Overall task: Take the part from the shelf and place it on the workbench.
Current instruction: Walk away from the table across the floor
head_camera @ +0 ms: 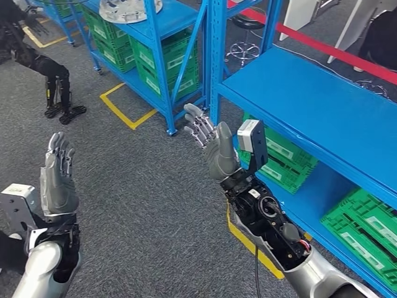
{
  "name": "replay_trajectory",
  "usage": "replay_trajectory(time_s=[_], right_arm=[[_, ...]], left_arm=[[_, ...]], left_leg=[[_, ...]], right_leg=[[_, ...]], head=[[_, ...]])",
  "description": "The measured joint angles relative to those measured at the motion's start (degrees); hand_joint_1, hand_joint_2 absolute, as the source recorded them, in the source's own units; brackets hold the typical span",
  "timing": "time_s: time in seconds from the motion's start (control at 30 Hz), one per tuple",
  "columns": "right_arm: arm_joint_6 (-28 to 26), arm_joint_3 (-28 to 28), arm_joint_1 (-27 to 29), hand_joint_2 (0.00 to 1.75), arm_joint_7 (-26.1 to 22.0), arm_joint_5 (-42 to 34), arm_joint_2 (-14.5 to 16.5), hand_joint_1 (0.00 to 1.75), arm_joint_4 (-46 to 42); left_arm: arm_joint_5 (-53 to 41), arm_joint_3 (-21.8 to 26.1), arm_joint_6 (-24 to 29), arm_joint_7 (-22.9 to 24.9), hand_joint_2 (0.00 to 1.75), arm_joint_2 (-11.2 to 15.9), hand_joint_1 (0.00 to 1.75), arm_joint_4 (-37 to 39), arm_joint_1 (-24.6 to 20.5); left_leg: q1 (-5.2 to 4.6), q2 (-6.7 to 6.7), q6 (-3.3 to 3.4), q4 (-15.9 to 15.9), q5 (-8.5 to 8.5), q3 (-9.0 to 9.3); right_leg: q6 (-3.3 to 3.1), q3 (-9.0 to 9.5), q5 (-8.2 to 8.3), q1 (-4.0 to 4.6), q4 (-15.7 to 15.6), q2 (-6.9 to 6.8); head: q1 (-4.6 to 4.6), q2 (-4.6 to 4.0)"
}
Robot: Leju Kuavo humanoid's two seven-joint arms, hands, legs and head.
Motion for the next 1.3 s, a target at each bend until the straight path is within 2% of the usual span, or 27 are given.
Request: replay_trajectory(time_s=[0.03, 0.1, 0.17, 0.2, 0.23, 0.3, 0.33, 0.37, 0.4, 0.43, 0.5, 0.57, 0.6, 0.67, 0.7, 0.77, 0.83, 0.87, 0.9, 0.93, 0.97, 1.0, 1.07, 1.13, 1.2, 1.27, 1.3], right_arm=[[0.0, 0.0, 0.0, 0.0, 0.0, 0.0, 0.0, 0.0, 0.0], [0.0, 0.0, 0.0, 0.0, 0.0, 0.0, 0.0, 0.0, -0.1], [0.0, 0.0, 0.1, 0.0, 0.0, 0.0, 0.0, 0.0, -0.1], [0.0, -0.1, 0.2, 0.0, 0.0, 0.0, 0.0, 0.0, -0.1], [0.0, -0.1, 0.1, 0.0, 0.0, 0.0, 0.0, 0.0, -0.1], [0.0, -0.1, 0.1, 0.0, 0.0, 0.0, 0.0, 0.0, -0.1], [0.0, -0.1, 0.1, 0.0, 0.0, 0.0, 0.0, 0.0, -0.1], [0.0, -0.1, 0.1, 0.0, 0.0, 0.0, 0.0, 0.0, -0.1], [0.0, -0.1, 0.1, 0.0, 0.0, 0.0, 0.0, 0.0, 0.0], [0.0, -0.1, 0.1, 0.0, 0.0, 0.0, 0.0, 0.0, 0.0], [0.0, -0.2, 0.1, 0.0, 0.0, 0.0, 0.0, 0.0, 0.0], [0.1, -0.1, -0.1, 0.0, 0.0, 0.0, 0.0, 0.0, 0.1], [0.1, -0.1, -0.2, 0.0, 0.0, 0.0, 0.0, 0.0, 0.1], [0.1, -0.2, -0.3, 0.0, 0.0, 0.0, 0.0, 0.0, 0.1], [0.1, -0.2, -0.3, 0.0, 0.0, 0.0, 0.0, 0.0, 0.1], [0.2, -0.2, -0.6, 0.0, -0.1, 0.0, 0.0, 0.0, 0.1], [0.2, -0.2, -0.8, 0.0, -0.1, 0.0, 0.1, 0.0, 0.1], [0.3, -0.1, -0.8, 0.0, -0.1, 0.0, 0.1, 0.0, 0.1], [0.3, -0.1, -0.7, 0.0, -0.1, 0.0, 0.1, 0.0, 0.2], [0.3, -0.1, -0.7, 0.0, -0.1, 0.0, 0.1, 0.0, 0.2], [0.3, -0.1, -0.7, 0.0, -0.1, 0.0, 0.1, 0.0, 0.2], [0.3, -0.1, -0.7, 0.0, -0.1, 0.0, 0.1, 0.0, 0.2], [0.3, -0.1, -0.8, 0.0, -0.1, 0.0, 0.1, 0.0, 0.2], [0.3, -0.1, -0.8, 0.0, -0.1, 0.0, 0.1, 0.0, 0.2], [0.2, -0.1, -0.7, 0.0, -0.1, 0.0, 0.1, 0.0, 0.2], [0.1, -0.2, -0.8, 0.0, -0.2, 0.0, 0.0, 0.0, 0.2], [0.1, -0.2, -0.8, 0.0, -0.3, 0.0, 0.0, 0.0, 0.2]], left_arm=[[0.0, 0.0, 0.0, 0.1, 0.0, 0.0, 0.0, 0.0, -0.1], [-0.2, 0.0, 0.0, 0.3, 0.0, 0.0, 0.0, -0.1, -0.2], [-0.3, 0.0, 0.0, 0.5, 0.0, 0.0, 0.0, -0.2, -0.2], [-0.3, 0.0, -0.1, 0.5, 0.0, 0.0, 0.0, -0.2, -0.3], [-0.3, 0.0, -0.1, 0.6, 0.0, 0.0, 0.0, -0.3, -0.3], [-0.3, 0.0, -0.1, 0.6, 0.0, 0.0, 0.0, -0.4, -0.3], [-0.3, 0.0, -0.1, 0.6, 0.0, 0.0, 0.0, -0.4, -0.3], [-0.3, 0.0, -0.2, 0.6, 0.0, 0.0, 0.0, -0.4, -0.2], [-0.3, 0.0, -0.2, 0.6, 0.0, 0.0, 0.0, -0.4, -0.2], [-0.3, 0.0, -0.2, 0.6, 0.0, 0.0, 0.0, -0.4, -0.2], [-0.2, 0.0, -0.3, 0.6, 0.0, 0.0, 0.0, -0.4, -0.3], [-0.2, 0.0, -0.4, 0.6, 0.0, 0.0, 0.0, -0.4, -0.5], [-0.2, 0.0, -0.4, 0.6, 0.0, 0.0, 0.0, -0.4, -0.6], [-0.1, 0.0, -0.6, 0.6, 0.0, 0.0, 0.0, -0.4, -0.8], [-0.1, 0.0, -0.6, 0.6, 0.0, 0.0, 0.0, -0.4, -0.9], [-0.1, 0.0, -0.6, 0.6, 0.0, 0.1, 0.0, -0.4, -1.1], [-0.1, 0.0, -0.6, 0.6, 0.0, 0.1, 0.0, -0.4, -1.2], [-0.1, 0.0, -0.6, 0.6, 0.0, 0.1, 0.0, -0.3, -1.2], [-0.1, 0.0, -0.7, 0.6, 0.0, 0.1, 0.0, -0.3, -1.1], [-0.1, 0.0, -0.7, 0.6, 0.0, 0.1, 0.0, -0.2, -1.1], [-0.1, 0.0, -0.7, 0.6, 0.0, 0.1, 0.0, -0.2, -1.2], [-0.1, 0.0, -0.8, 0.6, 0.0, 0.1, 0.0, -0.2, -1.3], [-0.1, 0.0, -0.8, 0.6, 0.0, 0.1, 0.0, -0.2, -1.5], [-0.1, 0.0, -0.9, 0.5, 0.0, 0.1, 0.0, -0.2, -1.7], [0.0, 0.0, -1.1, 0.3, 0.0, 0.0, 0.0, -0.1, -1.8], [0.2, 0.0, -1.3, 0.1, 0.0, 0.0, 0.0, -0.1, -2.0], [0.2, 0.0, -1.3, 0.0, 0.0, -0.1, 0.0, -0.1, -2.1]], left_leg=[[0.03, -1.14, 0.26, -4.1, 1.51, 1.88], [-0.09, -2.45, 0.48, -7.6, 2.24, 3.4], [-0.1, -1.49, 0.68, -8.1, 2.38, 3.64], [0.0, -0.87, 0.92, -8.4, 2.52, 3.87], [0.14, -0.21, 1.22, -8.8, 2.65, 4.1], [0.17, 1.1, 1.61, -9.1, 2.74, 4.39], [0.12, 1.73, 1.7, -9.1, 2.7, 4.39], [0.07, 2.38, 1.7, -9.1, 2.65, 4.4], [0.06, 2.99, 1.65, -9.1, 2.59, 4.41], [0.08, 3.53, 1.54, -9.0, 2.5, 4.46], [0.16, 4.55, 1.1, -8.8, 2.13, 4.68], [-0.06, 5.4, 0.5, -8.3, 1.72, 4.69], [-0.23, 5.8, 0.26, -8.2, 1.63, 4.63], [-0.3, 6.78, -0.18, -8.0, 1.56, 4.62], [-0.19, 6.7, -0.46, -7.7, 1.19, 4.62], [0.09, 4.76, -0.93, -4.1, -1.17, 3.14], [0.17, 2.32, -1.04, 4.1, -4.96, -0.92], [0.15, 1.86, -1.0, 8.0, -6.25, -3.08], [0.11, 1.66, -0.87, 10.3, -6.53, -4.48], [0.06, 1.55, -0.62, 10.1, -5.6, -4.71], [-0.02, 1.31, -0.27, 7.5, -3.68, -3.68], [-0.11, 0.69, 0.17, 3.2, -1.27, -1.73], [-0.25, -1.22, 0.82, -4.8, 1.8, 1.93], [-0.47, -1.82, 0.98, -7.5, 2.25, 3.12], [-0.38, -0.65, 1.21, -8.1, 2.52, 3.35], [-0.1, 0.56, 1.67, -8.9, 2.88, 3.79], [-0.07, 1.2, 1.83, -9.2, 2.96, 3.93]], right_leg=[[0.14, -0.11, 0.04, 0.03, 0.1, 0.59], [0.67, -0.55, 0.22, -0.16, 0.1, 1.58], [1.43, -0.89, 0.43, -0.33, 0.0, 2.56], [1.73, -1.17, 0.16, -0.24, 0.3, 2.16], [1.99, -1.81, -0.72, -0.11, 1.5, 1.12], [2.36, -4.78, -4.23, -0.03, 8.0, -1.93], [2.56, -6.7, -6.15, -0.16, 12.4, -2.88], [2.73, -8.27, -7.34, -0.33, 15.9, -3.38], [2.89, -8.99, -7.51, -0.53, 17.5, -3.65], [3.02, -8.57, -6.64, -0.71, 16.8, -3.87], [3.18, -4.65, -2.95, -0.92, 9.1, -5.23], [2.86, -0.86, -0.88, -0.56, 2.0, -7.08], [2.54, -0.22, -0.86, -0.34, 0.8, -7.48], [1.62, -0.26, -0.88, -0.11, 0.7, -6.46], [1.27, -0.22, -0.78, -0.11, 0.6, -5.88], [0.55, -0.09, -0.53, -0.23, 0.4, -4.76], [0.1, -0.23, -0.36, -0.22, 0.3, -3.7], [-0.04, -0.34, -0.29, -0.13, 0.3, -3.08], [-0.14, -0.42, -0.23, -0.02, 0.3, -2.41], [-0.21, -0.45, -0.18, 0.08, 0.3, -1.68], [-0.23, -0.43, -0.13, 0.15, 0.3, -0.97], [-0.2, -0.38, -0.09, 0.18, 0.3, -0.28], [0.05, -0.52, 0.02, 0.25, 0.4, 0.87], [0.57, -0.85, 0.21, 0.1, 0.3, 1.87], [1.18, -1.12, 0.31, -0.05, 0.2, 2.51], [1.69, -2.42, -1.45, 0.21, 2.7, 0.52], [1.89, -3.9, -3.32, 0.24, 6.0, -1.08]], head=[[-0.04, 0.0], [-0.1, 0.0], [-0.14, 0.0], [-0.08, 0.0], [0.16, 0.0], [0.76, 0.0], [1.02, 0.0], [1.16, 0.0], [1.29, 0.0], [1.48, 0.0], [1.96, 0.0], [2.33, 0.0], [2.27, 0.0], [1.97, 0.0], [1.8, 0.0], [1.34, 0.0], [0.56, 0.0], [0.27, 0.0], [0.08, 0.0], [-0.02, 0.0], [-0.05, 0.0], [-0.09, 0.0], [-0.12, 0.0], [-0.12, 0.0], [-0.14, 0.0], [0.31, 0.0], [0.64, 0.0]])
